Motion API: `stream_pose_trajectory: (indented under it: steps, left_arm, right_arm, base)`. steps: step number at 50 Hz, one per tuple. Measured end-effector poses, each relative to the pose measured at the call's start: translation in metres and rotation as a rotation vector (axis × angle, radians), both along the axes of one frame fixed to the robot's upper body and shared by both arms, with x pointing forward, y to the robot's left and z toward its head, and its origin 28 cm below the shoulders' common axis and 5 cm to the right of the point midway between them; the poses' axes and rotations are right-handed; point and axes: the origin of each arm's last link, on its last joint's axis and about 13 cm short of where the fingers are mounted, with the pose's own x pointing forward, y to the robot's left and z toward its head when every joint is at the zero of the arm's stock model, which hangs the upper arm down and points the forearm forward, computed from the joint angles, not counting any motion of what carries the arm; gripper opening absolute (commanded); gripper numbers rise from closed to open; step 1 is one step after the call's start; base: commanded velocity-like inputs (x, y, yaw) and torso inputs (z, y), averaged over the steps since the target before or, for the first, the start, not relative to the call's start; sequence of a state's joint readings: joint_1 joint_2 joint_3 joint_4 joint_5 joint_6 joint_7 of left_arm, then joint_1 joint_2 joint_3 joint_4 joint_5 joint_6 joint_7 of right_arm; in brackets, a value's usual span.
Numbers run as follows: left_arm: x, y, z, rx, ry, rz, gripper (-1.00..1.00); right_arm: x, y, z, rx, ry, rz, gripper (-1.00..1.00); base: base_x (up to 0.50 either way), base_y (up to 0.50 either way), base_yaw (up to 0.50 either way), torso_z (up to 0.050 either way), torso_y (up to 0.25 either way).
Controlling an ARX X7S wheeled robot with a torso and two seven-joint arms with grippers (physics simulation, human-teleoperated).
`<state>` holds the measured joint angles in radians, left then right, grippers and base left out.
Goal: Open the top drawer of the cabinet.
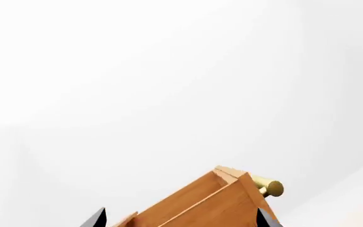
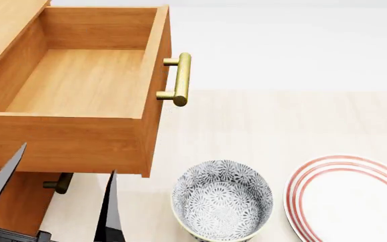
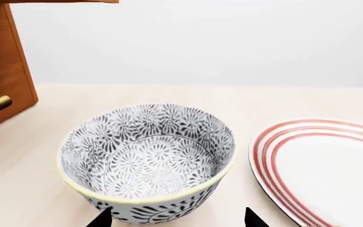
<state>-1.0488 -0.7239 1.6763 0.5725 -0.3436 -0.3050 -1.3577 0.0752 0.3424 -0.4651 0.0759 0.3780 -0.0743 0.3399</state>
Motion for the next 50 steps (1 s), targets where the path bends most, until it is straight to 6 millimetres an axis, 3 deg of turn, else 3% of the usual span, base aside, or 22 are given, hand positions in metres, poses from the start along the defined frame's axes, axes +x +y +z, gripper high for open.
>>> stream_pose_trajectory:
  steps: [16, 24, 37, 50]
  left_arm:
    - [-0.006, 0.034, -0.047, 0.001, -0.05, 0.072, 1.0]
    - [-0.007, 0.05, -0.057, -0.071, -0.148, 0.189, 1.0]
    - [-0.003, 0.071, -0.039, -0.254, -0.404, 0.466, 1.0]
    - [-0.002, 0.103, -0.002, -0.365, -0.638, 0.703, 1.0]
  right_arm:
    - [0.005, -0.012, 0.009, 0.034, -0.168, -0.109, 1.0]
    - [0.006, -0.022, 0.019, 0.06, -0.355, -0.212, 1.0]
    - [0.009, -0.04, 0.039, 0.096, -0.637, -0.399, 1.0]
    - [0.018, -0.062, 0.07, 0.1, -0.883, -0.592, 1.0]
  base:
    - [0.0, 0.0, 0.0, 0.0, 0.0]
    - [0.0, 0.0, 0.0, 0.0, 0.0]
    - [0.0, 0.0, 0.0, 0.0, 0.0]
    - [0.0, 0.0, 0.0, 0.0, 0.0]
